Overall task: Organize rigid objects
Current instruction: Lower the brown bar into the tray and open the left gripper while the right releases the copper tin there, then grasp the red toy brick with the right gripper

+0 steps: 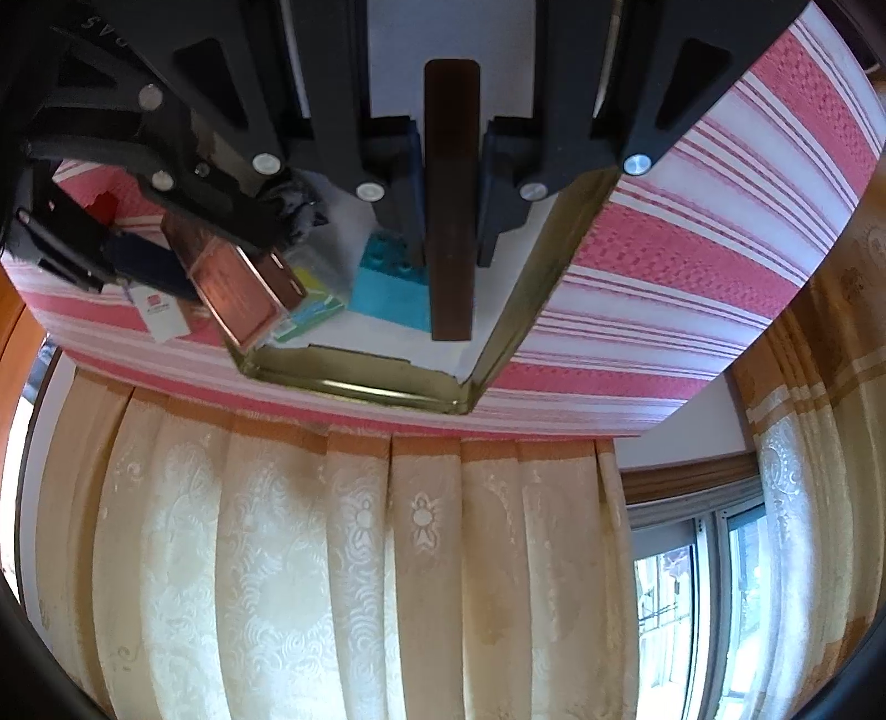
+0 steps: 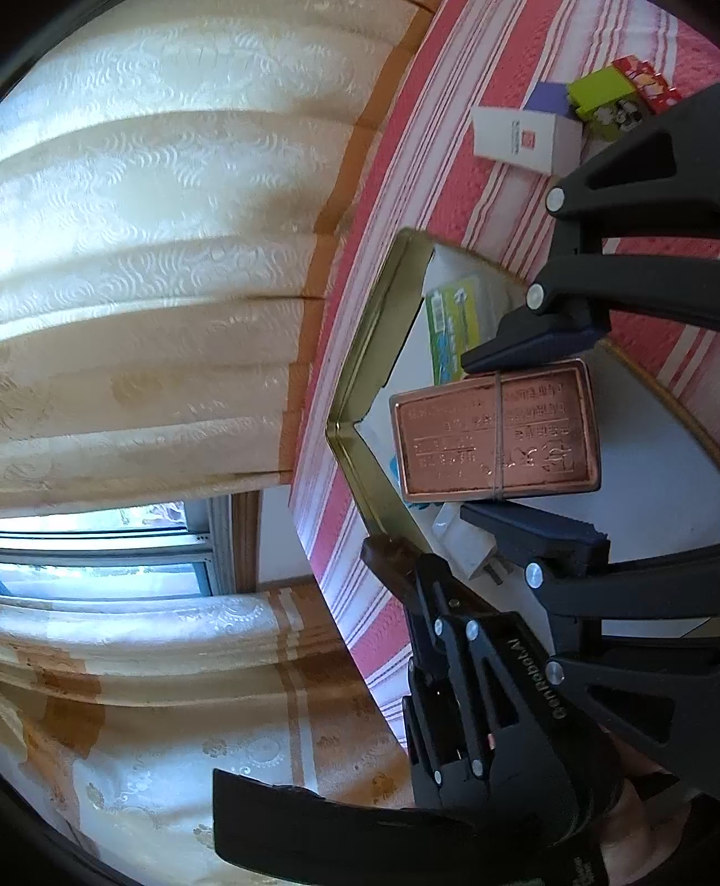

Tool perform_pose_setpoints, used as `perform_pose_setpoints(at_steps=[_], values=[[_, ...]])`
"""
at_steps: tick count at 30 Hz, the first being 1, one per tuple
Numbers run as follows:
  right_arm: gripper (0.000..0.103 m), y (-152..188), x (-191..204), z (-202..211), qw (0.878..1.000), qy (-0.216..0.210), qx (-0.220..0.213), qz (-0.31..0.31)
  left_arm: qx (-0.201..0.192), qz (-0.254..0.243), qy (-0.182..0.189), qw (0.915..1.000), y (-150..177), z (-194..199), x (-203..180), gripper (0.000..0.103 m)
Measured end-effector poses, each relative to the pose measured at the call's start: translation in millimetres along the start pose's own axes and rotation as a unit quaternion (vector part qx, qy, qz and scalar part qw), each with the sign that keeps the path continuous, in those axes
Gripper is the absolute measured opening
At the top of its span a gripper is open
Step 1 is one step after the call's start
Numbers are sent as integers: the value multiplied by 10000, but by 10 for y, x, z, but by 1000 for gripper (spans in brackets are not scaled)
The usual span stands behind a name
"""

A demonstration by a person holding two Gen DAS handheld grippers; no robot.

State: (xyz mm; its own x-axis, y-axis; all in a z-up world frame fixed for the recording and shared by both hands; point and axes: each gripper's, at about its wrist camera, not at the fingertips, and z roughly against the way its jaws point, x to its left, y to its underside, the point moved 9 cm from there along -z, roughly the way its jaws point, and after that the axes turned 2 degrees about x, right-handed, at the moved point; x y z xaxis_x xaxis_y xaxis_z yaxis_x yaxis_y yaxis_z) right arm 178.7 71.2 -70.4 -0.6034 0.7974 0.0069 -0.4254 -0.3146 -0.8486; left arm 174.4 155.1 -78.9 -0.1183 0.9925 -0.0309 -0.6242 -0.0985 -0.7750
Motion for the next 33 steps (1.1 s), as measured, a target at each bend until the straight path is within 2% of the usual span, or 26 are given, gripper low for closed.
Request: perform_pose_setpoints(at_steps=[7,10,12,15,20,23,28,33], values=[[50,39,114,-160,9993,-236,305,-21,165,-5,-191,9997,74,-37,116,16],[58,37,116,-106,9996,-128,231,19,103,66,-335,9994,71,20,188,39],[70,17,68,-37,9997,-148,166,-87,15,148,-415,9990,53,80,233,67],[75,14,-25,76,9994,-224,79,-268,-150,208,-446,9987,14,183,216,84],[76,139,-320,376,9994,7,-18,-332,-261,90,-253,9993,8,325,-113,93],[78,295,-629,556,9990,361,21,-263,-333,-21,-26,9994,33,398,-423,97],[78,650,-1369,800,9925,1102,344,-404,-405,-178,333,9985,57,455,-935,100],[79,854,-1788,859,9880,1206,622,-737,-305,-525,504,9969,110,372,-1438,103]])
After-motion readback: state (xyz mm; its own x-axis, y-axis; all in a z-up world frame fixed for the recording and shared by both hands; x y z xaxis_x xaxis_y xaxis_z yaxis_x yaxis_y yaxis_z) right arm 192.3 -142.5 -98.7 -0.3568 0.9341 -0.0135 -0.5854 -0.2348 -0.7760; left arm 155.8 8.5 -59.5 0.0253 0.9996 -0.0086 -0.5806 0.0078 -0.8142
